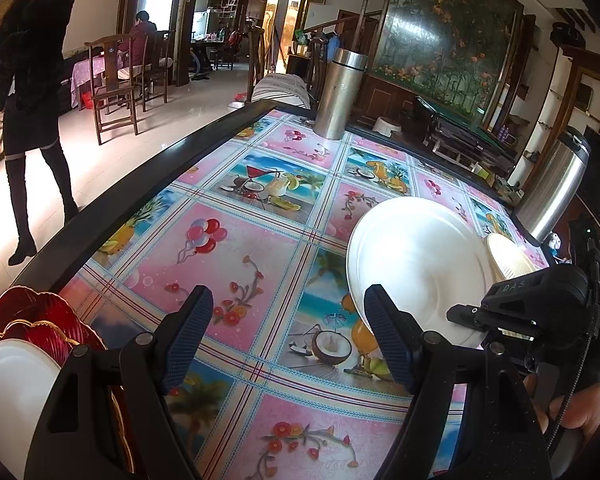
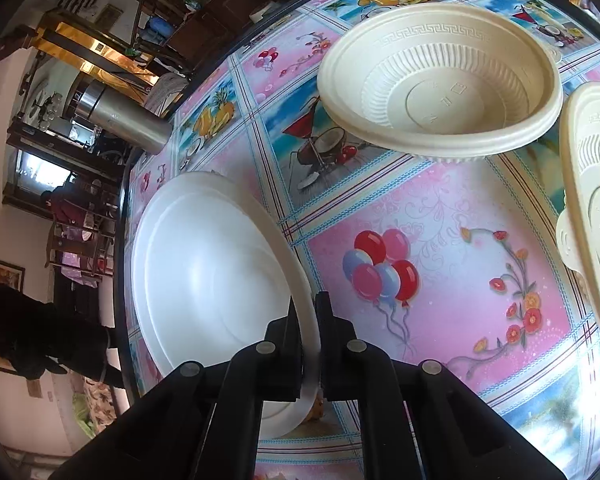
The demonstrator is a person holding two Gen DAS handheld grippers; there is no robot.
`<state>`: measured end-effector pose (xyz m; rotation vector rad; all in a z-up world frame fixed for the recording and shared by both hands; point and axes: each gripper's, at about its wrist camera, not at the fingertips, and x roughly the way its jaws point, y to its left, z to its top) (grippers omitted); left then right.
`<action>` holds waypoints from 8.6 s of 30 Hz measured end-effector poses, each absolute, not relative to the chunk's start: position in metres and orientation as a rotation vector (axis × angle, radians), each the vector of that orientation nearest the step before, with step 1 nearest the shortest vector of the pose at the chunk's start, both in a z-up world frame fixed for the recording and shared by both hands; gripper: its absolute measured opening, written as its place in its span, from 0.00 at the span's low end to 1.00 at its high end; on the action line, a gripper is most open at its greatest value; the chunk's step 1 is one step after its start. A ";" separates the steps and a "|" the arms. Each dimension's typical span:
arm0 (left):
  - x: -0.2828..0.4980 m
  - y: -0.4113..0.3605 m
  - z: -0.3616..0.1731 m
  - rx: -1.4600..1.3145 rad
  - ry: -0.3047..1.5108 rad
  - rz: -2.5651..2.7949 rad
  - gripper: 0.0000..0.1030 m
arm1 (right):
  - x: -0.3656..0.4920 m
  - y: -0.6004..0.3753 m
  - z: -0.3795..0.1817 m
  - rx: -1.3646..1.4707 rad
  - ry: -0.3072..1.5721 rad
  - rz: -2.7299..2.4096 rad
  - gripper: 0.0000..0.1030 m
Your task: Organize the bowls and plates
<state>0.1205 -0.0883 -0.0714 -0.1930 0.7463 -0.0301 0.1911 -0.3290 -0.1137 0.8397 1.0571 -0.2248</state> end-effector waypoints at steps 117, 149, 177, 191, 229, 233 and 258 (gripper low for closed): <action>0.085 -0.150 -0.103 -0.241 1.294 -0.409 0.34 | 0.004 -0.384 -0.096 0.809 1.045 -0.081 0.18; 0.078 -0.142 -0.089 -0.193 1.230 -0.434 0.07 | 0.002 -0.383 -0.092 0.799 1.021 -0.099 0.06; 0.050 0.036 -0.009 -0.082 1.078 -0.187 0.10 | 0.051 -0.207 -0.003 0.570 1.014 0.164 0.06; 0.037 0.106 -0.032 -0.082 1.042 -0.045 0.10 | 0.060 -0.097 -0.015 0.441 1.075 0.274 0.06; 0.043 0.114 -0.060 -0.054 1.074 -0.044 0.10 | 0.071 -0.076 -0.060 0.403 1.122 0.242 0.08; 0.042 0.112 -0.060 -0.067 1.112 -0.076 0.10 | 0.068 -0.080 -0.053 0.407 1.120 0.242 0.08; 0.021 0.087 -0.035 0.127 1.040 -0.001 0.45 | 0.050 -0.120 -0.030 0.482 1.067 0.295 0.32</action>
